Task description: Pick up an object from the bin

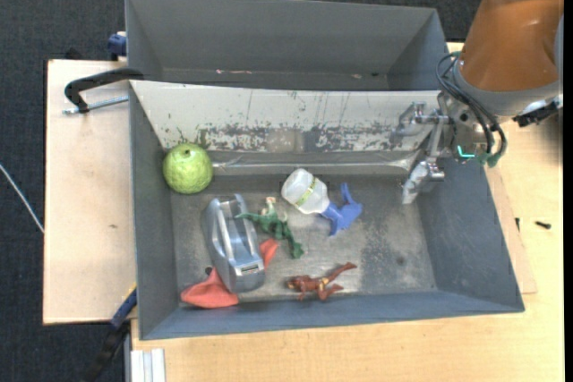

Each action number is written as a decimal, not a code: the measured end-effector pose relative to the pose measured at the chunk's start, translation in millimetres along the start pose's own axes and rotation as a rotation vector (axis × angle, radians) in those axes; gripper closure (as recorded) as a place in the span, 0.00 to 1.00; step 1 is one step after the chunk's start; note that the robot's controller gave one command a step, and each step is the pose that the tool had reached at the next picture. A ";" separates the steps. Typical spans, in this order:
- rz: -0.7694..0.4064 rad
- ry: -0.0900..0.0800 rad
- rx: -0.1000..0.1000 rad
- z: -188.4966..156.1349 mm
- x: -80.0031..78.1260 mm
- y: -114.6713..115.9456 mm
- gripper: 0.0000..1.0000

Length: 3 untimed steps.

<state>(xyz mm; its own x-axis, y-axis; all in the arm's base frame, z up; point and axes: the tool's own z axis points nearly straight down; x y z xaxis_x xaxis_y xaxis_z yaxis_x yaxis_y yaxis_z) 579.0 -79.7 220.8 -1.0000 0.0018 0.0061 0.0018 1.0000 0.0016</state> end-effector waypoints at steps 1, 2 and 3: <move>-0.001 -0.003 0.000 -2.2 -0.2 0.2 0.00; -0.075 -0.009 0.004 -3.5 -5.3 21.0 0.00; -0.132 -0.015 0.001 43.9 0.8 45.5 0.00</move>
Offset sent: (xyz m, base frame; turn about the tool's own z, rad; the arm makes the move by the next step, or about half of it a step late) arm 0.0122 0.0679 -0.0013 -0.2209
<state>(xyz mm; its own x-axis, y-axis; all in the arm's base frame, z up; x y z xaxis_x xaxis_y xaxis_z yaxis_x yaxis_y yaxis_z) 578.0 -34.1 176.9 -0.9915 -0.1295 -0.0096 -0.1296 0.9916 0.0003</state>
